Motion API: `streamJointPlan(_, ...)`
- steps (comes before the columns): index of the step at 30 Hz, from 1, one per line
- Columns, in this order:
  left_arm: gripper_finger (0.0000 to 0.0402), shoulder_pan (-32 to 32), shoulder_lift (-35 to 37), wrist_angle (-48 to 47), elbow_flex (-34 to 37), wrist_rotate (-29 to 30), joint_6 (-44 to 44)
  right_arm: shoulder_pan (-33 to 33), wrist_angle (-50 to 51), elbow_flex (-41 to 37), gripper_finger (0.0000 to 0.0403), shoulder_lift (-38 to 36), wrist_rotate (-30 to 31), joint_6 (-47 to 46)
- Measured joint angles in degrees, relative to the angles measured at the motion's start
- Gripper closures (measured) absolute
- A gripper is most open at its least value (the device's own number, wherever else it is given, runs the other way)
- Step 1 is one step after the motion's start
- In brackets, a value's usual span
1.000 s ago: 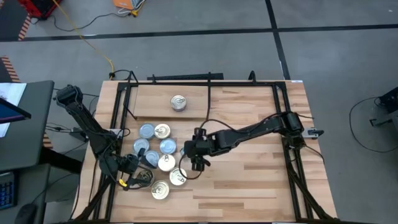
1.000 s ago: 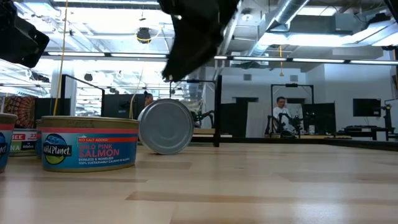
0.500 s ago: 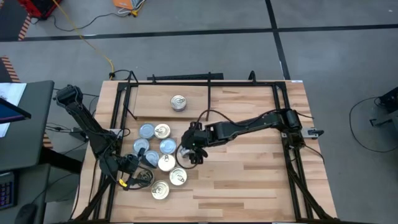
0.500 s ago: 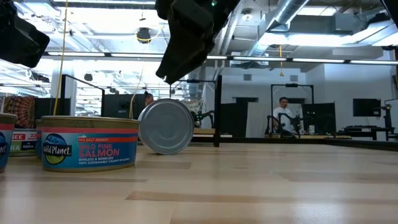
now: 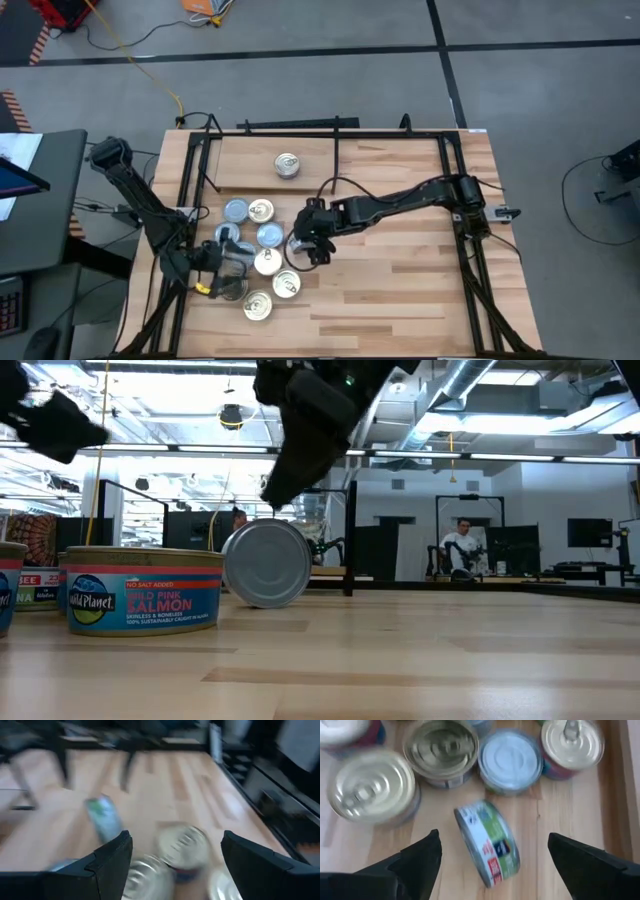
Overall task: Stack canned seafood by type on shelf
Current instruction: Put the green tuna can on the shelf
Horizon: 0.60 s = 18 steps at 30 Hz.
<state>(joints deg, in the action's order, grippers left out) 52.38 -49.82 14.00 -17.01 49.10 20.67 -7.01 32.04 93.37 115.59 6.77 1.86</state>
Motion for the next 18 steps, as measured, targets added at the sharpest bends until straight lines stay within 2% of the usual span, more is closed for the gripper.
streamJointPlan(3, 0.0111, -4.77, -0.46, -0.99, -1.32, 0.27, -0.29, 0.30, 2.28, -0.12, 0.0017, 0.03, 0.81, -0.31)
streamJointPlan(8, 0.0111, -14.32, -4.02, -0.88, -3.62, -7.14, -0.92, 0.99, 14.39, 0.06, 0.0019, -0.57, 3.58, -4.32)
streamJointPlan(12, 0.0111, -20.02, -8.67, 0.61, -3.92, -7.74, -1.25, 1.69, 20.12, 0.06, 0.0030, -2.36, 3.79, -7.59)
streamJointPlan(15, 0.0111, -24.78, -12.71, 5.77, -4.05, -11.43, -3.56, 1.92, 20.04, -1.99, 0.0043, -5.09, 4.27, -6.58)
streamJointPlan(18, 0.0111, -29.50, -17.41, 6.72, -6.64, -16.34, -3.66, 2.88, 18.39, -6.89, 0.0059, -9.53, 5.52, -6.33)
